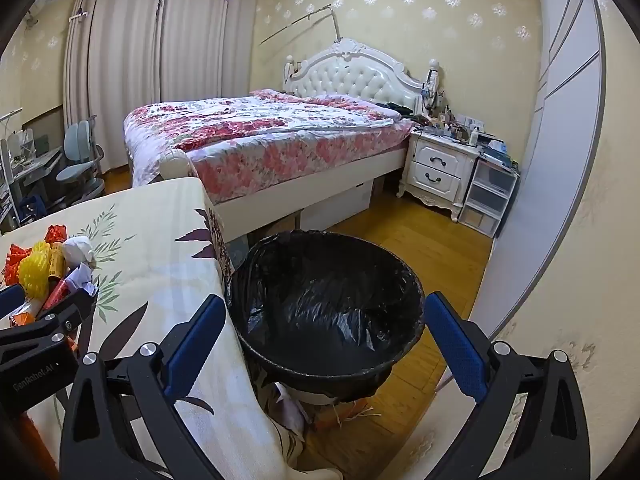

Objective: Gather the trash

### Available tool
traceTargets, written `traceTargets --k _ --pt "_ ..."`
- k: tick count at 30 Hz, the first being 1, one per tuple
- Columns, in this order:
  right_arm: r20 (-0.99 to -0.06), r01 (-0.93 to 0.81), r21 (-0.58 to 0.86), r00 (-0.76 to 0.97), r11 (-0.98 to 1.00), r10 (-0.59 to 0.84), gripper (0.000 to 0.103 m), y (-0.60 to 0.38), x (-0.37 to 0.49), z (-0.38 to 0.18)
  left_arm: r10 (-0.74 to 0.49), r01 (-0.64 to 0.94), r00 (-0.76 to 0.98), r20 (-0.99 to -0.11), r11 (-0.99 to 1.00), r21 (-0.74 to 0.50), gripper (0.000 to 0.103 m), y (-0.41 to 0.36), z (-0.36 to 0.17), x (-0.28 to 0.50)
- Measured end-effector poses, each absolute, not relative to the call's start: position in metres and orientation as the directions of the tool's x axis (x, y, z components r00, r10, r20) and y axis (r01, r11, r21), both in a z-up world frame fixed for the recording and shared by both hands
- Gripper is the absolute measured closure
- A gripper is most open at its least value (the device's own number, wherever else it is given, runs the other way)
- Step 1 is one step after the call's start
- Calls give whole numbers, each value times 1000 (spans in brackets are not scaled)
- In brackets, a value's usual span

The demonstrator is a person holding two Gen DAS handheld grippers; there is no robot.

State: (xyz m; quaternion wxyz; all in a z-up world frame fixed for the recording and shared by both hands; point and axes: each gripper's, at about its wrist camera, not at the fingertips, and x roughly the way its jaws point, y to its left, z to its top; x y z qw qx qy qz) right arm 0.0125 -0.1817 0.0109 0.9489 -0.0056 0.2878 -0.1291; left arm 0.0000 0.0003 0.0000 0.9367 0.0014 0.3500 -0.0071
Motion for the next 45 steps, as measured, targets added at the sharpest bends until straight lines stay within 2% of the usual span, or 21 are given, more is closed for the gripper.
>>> traceTargets --k 45 --pt "-551 242 -81 797 967 -246 6 -181 15 6 8 5 759 -651 1000 18 4 3 4 -4"
